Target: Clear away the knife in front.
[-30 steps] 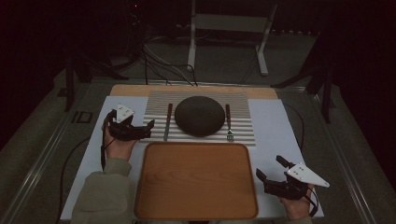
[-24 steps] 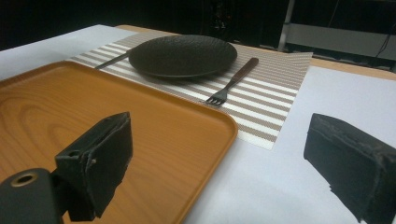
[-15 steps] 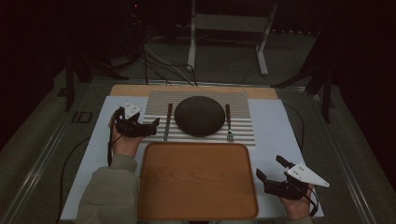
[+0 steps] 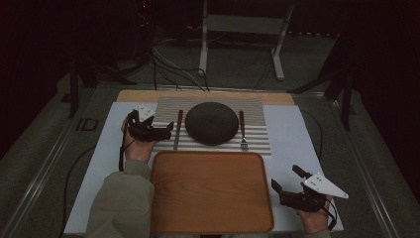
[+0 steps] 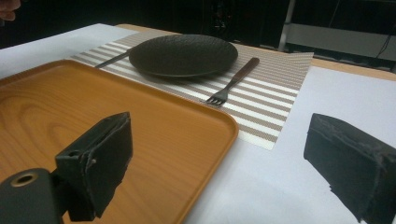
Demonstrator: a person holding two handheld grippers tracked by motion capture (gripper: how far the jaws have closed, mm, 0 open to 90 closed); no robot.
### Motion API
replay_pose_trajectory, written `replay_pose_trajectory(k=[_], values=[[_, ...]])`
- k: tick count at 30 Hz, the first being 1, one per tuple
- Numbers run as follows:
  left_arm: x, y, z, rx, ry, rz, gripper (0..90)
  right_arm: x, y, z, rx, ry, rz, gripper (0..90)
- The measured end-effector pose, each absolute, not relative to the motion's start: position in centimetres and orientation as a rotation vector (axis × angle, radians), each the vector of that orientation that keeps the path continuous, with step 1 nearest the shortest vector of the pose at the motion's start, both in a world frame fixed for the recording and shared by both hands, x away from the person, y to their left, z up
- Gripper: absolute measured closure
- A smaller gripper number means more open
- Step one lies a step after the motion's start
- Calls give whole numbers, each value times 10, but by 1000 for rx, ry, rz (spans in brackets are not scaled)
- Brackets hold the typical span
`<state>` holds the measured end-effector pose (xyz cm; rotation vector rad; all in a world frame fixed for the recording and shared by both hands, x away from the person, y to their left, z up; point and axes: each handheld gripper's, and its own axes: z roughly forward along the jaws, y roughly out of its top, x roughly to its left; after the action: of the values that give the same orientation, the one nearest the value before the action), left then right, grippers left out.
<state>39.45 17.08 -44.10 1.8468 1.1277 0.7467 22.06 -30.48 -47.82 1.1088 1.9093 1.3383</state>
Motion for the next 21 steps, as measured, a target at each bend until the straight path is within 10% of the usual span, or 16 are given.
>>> replay_pose_trajectory(k=[21], values=[[417,152,-445,1837,1096,756,0,222,-306,-479,1120,1898,1350,79]])
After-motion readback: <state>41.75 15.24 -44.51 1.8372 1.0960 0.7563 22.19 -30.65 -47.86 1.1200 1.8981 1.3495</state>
